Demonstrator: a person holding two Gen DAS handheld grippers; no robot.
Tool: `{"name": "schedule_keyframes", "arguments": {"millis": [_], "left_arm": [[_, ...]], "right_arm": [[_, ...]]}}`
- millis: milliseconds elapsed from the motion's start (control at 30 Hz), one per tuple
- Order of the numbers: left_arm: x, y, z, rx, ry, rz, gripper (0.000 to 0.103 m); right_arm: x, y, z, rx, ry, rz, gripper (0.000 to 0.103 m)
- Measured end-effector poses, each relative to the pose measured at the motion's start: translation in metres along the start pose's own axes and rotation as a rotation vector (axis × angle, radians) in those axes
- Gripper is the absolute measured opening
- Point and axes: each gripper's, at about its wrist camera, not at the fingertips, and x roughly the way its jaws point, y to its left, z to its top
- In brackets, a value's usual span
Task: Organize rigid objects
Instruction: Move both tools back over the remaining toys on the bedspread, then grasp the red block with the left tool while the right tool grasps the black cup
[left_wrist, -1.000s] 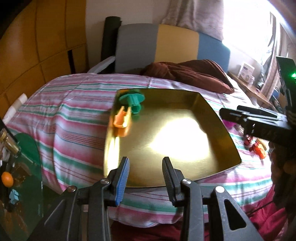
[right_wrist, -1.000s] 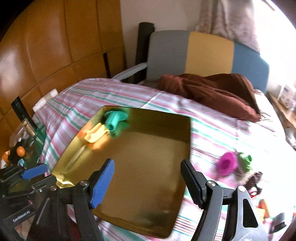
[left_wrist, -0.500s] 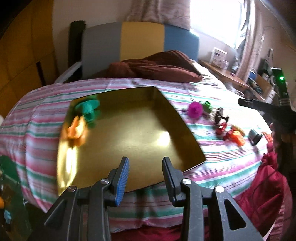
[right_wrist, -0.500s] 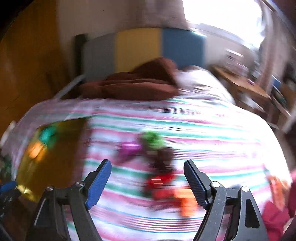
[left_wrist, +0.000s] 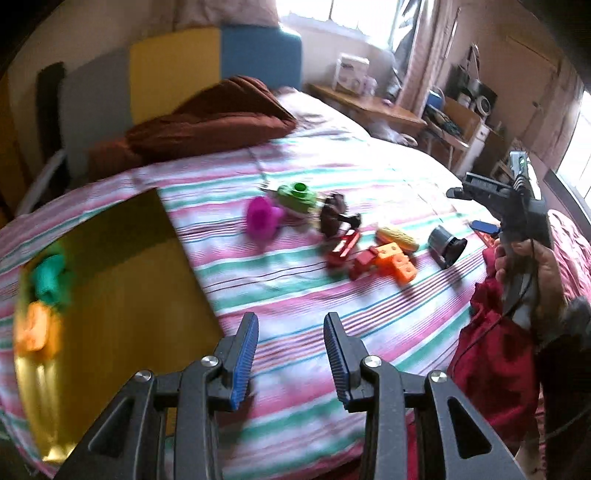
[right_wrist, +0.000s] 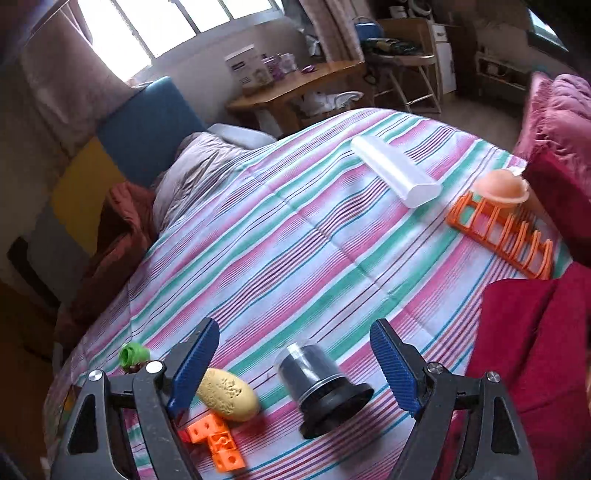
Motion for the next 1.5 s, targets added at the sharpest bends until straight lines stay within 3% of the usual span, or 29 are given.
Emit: {"name": "schedule_keyframes", "arguments": {"millis": [200, 500, 700, 833, 1067, 1333, 1433, 1500], "left_arm": [[0.056, -0.029, 0.019, 0.0, 0.109, -0.116, 0.036], [0.113, -0.061, 0.037, -0.073, 0.131, -0.242, 0.036], [0.149, -0.056, 0.053, -0.134, 0.151, -0.232, 0.039], [0.167, -0.055, 0.058, -0.118, 0.189, -0.233, 0.039], [0.169, -0.048, 0.061, -0.157, 0.203, -0.274, 0.044], [0.176, -0.075, 0.074, -0.003, 0.166, -0.223, 0.045], [0.174, -0.078, 0.073, 0.052, 0.138, -0.203, 0.026], [0.174, -0.076, 0.069, 0.066, 0.146, -0.183, 0.014]], "right_arm": [[0.001, 0.007, -0.004, -0.025, 0.022, 0.051, 0.087], [0.005, 0.009, -0.009, -0.005, 0.048, 0.116, 0.089], [0.008, 0.011, -0.008, -0.008, 0.059, 0.143, 0.09], [0.009, 0.01, -0.009, -0.004, 0.058, 0.142, 0.09], [0.016, 0.007, -0.009, 0.005, 0.094, 0.126, 0.09], [0.016, 0.006, -0.009, 0.007, 0.097, 0.119, 0.09], [0.018, 0.007, -0.01, -0.008, 0.101, 0.1, 0.089], [0.021, 0.007, -0.01, -0.012, 0.115, 0.091, 0.084]]}}
